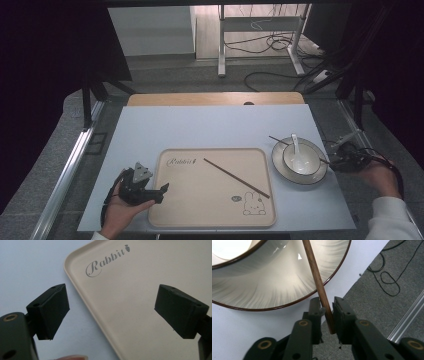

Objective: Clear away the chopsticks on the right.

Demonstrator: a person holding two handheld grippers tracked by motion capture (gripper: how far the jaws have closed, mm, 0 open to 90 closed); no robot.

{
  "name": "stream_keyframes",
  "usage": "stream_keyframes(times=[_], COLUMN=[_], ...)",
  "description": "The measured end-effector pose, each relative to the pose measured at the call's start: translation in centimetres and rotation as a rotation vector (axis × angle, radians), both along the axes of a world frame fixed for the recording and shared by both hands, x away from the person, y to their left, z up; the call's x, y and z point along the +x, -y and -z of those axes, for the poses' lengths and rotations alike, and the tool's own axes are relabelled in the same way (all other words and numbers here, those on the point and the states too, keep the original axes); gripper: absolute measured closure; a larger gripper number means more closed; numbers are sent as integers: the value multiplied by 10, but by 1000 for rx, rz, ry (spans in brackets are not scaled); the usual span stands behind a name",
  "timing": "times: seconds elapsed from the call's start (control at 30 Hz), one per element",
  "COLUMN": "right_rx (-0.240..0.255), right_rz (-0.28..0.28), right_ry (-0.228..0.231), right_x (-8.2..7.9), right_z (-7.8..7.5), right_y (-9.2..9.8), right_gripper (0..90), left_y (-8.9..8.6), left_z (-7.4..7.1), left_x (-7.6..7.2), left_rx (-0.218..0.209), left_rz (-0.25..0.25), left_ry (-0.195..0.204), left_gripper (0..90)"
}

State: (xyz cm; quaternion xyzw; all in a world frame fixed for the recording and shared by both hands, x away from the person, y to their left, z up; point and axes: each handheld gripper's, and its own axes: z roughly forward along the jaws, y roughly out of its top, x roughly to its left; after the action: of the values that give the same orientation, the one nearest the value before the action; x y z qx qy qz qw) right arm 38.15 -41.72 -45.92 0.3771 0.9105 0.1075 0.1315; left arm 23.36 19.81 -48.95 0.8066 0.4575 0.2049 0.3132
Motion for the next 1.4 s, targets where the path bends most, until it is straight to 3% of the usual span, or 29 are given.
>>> stream_keyframes(times=[0.43,0.53,0.67,0.8,1.03,1.2,1.4], right_rx=[10,38,108,179,233,250,234], right_rz=[2,28,72,64,-43,-132,-211], right_ry=[-8,6,64,112,161,131,72], right_x=[0,0,-5,-13,-27,-38,-54], right_z=[-1,-8,-26,-47,-74,-83,-72], right_y=[-1,0,2,-4,-41,-83,-132], right_gripper=[830,833,835,835,835,833,831], left_y=[-1,-1,-2,-2,-1,-2,-2], left_z=[-1,-1,-1,-2,-2,-2,-3], left_x=[0,0,0,0,0,-1,-1], left_rx=[-2,-2,-3,-4,-3,-4,-9], left_rz=[-1,-2,-2,-2,2,0,-1], left_ry=[5,5,7,9,11,12,14], left_gripper=[123,123,123,123,124,126,126])
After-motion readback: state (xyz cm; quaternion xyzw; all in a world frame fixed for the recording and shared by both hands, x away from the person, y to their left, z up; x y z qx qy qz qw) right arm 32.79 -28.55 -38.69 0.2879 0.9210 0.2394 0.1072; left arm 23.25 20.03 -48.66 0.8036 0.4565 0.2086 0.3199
